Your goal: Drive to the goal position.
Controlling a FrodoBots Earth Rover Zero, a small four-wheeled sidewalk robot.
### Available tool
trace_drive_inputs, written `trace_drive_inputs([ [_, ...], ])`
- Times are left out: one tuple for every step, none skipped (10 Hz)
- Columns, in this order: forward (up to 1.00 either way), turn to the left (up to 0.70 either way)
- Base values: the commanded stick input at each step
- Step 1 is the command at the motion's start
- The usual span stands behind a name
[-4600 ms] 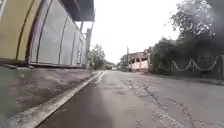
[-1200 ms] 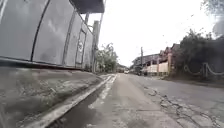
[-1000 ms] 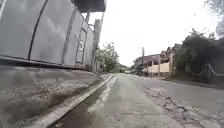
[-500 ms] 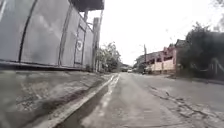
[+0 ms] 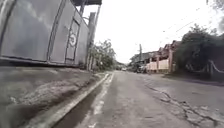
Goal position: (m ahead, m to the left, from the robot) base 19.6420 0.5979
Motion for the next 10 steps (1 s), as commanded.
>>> trace_drive_inputs([
  [0.70,0.00],
  [0.70,0.00],
  [0.70,0.00],
  [0.70,-0.18],
  [0.70,-0.35],
  [0.70,-0.35],
  [0.70,-0.35],
  [0.70,-0.35],
  [0.70,-0.35],
  [0.70,-0.35],
])
